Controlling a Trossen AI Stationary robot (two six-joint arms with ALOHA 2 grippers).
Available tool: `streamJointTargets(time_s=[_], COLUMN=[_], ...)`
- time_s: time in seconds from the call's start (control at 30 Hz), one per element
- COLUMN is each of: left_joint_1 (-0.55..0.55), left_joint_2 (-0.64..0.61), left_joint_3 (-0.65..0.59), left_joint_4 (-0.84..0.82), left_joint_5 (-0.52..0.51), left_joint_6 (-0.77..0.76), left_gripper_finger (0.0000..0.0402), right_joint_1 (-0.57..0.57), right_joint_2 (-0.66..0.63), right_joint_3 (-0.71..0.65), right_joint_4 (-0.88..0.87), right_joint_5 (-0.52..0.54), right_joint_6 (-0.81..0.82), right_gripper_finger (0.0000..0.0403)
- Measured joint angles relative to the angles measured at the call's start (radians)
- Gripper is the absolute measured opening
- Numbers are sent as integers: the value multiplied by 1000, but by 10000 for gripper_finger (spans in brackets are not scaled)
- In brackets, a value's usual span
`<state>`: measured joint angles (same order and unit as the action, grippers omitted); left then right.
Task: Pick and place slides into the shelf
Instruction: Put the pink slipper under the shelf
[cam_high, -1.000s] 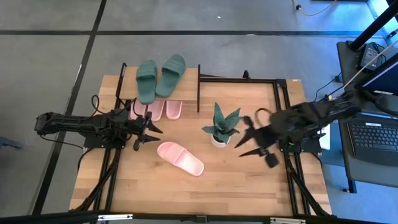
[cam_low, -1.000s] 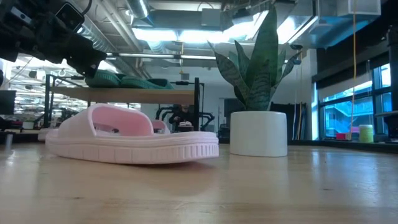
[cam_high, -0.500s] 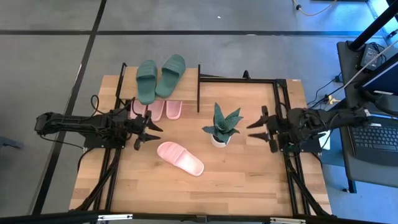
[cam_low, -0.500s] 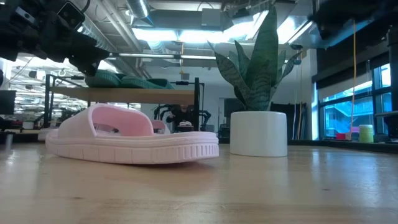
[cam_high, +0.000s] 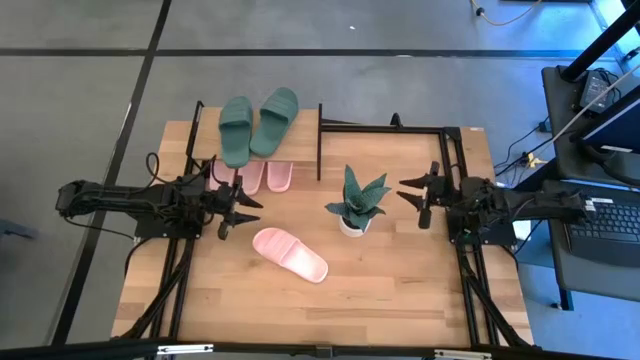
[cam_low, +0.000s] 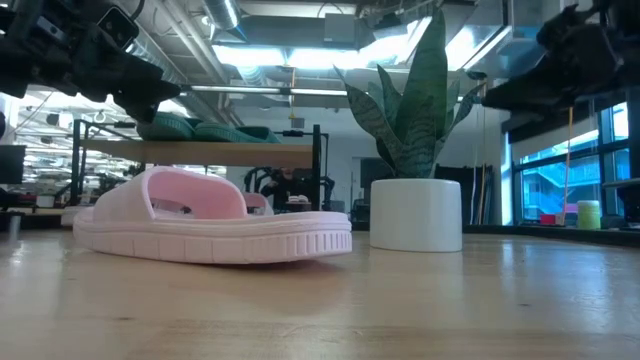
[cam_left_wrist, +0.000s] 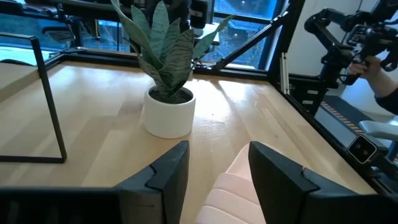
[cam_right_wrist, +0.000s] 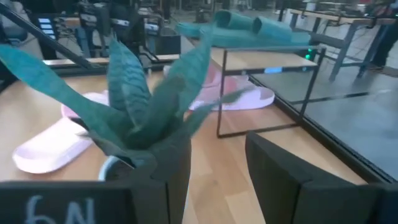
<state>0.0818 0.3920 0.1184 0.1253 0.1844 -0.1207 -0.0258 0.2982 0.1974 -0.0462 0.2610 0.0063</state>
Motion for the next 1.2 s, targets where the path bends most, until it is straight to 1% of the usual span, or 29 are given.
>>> streamJointTargets(time_s=[0.2, 0.27, 0.33, 0.43, 0.47, 0.5, 0.57, 0.67, 0.77, 0.87, 1.0, 1.2], left_joint_1=[0, 0, 0, -6, -16, -31, -73, -145, -235, -328, -443, -554], left_joint_2=[0, 0, 1, 0, 0, 3, 23, 61, 125, 221, 370, 609], left_joint_3=[0, 0, 0, 14, 28, 42, 79, 147, 210, 252, 306, 351], left_joint_4=[6, 21, 55, 122, 133, 134, 92, -78, -173, -179, -178, -179], left_joint_5=[0, 25, 104, 293, 341, 366, 377, 354, 250, 191, 82, -26], left_joint_6=[0, 0, 0, -30, -53, -69, -94, -177, -277, -342, -426, -598], left_gripper_finger=[160, 160, 160, 160, 160, 160, 160, 160, 160, 160, 160, 160], right_joint_1=[-32, -38, -38, -38, -38, -38, -38, -38, -38, -38, -38, -38], right_joint_2=[-28, -27, -26, -26, -26, -26, -26, -26, -26, -26, -26, -26], right_joint_3=[-52, -60, -60, -60, -60, -60, -60, -60, -60, -60, -60, -59], right_joint_4=[35, 33, 31, 29, 29, 29, 29, 29, 28, 28, 28, 27], right_joint_5=[0, 0, 0, -1, -1, 0, -1, 0, 0, 0, 0, 0], right_joint_6=[17, 16, 16, 16, 15, 15, 15, 14, 12, 12, 12, 12], right_gripper_finger=[154, 154, 154, 154, 154, 154, 154, 154, 154, 154, 154, 154])
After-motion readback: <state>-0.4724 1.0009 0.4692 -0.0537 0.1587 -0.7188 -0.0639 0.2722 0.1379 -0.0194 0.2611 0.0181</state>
